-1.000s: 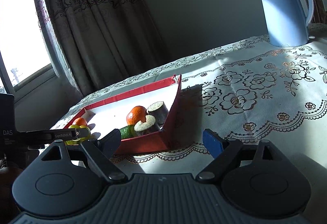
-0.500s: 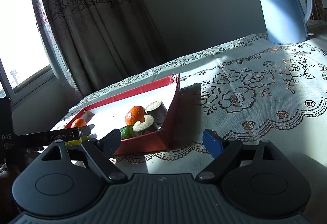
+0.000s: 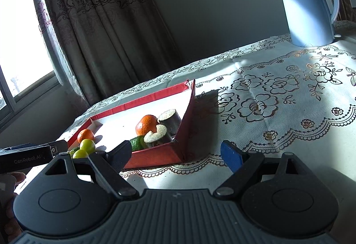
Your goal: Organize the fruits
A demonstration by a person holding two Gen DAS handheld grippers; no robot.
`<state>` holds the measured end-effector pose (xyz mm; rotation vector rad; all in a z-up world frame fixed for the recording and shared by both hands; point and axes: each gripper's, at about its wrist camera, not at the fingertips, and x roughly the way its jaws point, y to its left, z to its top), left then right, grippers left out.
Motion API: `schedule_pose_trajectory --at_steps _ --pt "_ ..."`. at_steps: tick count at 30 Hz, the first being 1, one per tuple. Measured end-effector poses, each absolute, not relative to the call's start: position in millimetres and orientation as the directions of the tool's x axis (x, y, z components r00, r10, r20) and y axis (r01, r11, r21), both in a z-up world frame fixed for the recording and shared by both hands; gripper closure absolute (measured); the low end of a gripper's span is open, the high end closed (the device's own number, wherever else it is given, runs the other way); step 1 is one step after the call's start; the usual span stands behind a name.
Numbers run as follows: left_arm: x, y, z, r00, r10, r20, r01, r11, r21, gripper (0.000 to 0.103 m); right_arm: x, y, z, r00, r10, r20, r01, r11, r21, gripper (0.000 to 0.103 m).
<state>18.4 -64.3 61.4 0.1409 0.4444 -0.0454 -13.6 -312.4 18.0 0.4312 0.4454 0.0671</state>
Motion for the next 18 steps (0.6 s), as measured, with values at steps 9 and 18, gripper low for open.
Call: schedule_pose_trajectory --at_steps 9,18 --pt "8.1 -53.0 64.3 0.878 -0.046 -0.477 0.087 0.994 0.065 0.0 -15.2 -311.1 18.6 0.903 0.146 -0.404 0.037 0.91 0.412 0.016" --pt "4.7 -43.4 62.0 0.878 -0.024 -0.479 0.063 0.996 0.066 0.0 -15.5 -311.0 19.0 0.903 0.145 -0.405 0.039 0.91 0.412 0.016"
